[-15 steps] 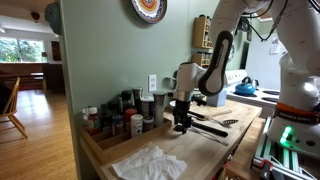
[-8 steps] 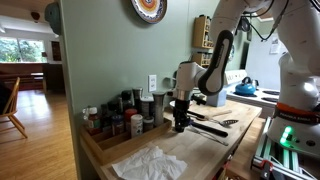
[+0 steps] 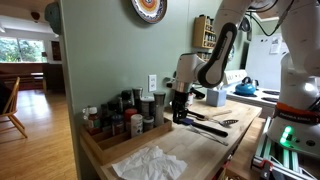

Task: Pick up the black lid near the fork and put it on the clear spice bottle top which is near the wall socket

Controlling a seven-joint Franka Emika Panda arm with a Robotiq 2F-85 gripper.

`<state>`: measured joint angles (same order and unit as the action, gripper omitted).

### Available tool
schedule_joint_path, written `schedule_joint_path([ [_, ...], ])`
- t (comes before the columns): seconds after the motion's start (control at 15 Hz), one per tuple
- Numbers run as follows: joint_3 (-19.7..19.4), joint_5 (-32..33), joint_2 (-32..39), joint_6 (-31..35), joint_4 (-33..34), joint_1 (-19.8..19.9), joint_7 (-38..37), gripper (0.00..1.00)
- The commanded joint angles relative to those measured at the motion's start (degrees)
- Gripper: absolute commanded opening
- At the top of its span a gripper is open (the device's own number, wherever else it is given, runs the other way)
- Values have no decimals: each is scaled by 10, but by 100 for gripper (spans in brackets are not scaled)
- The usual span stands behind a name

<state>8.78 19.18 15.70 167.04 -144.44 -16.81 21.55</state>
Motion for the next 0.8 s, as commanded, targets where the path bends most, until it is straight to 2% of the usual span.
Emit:
schedule_joint_path([
  [0.0, 44, -59, -71, -63, -12, 48, 59, 31],
  [0.2, 45, -87, -109, -111, 4, 74, 87, 31],
  [0.4, 40, -151, -126, -116, 24, 87, 119, 31],
  [0.73, 22, -218, -119, -90, 58, 93, 54, 31],
])
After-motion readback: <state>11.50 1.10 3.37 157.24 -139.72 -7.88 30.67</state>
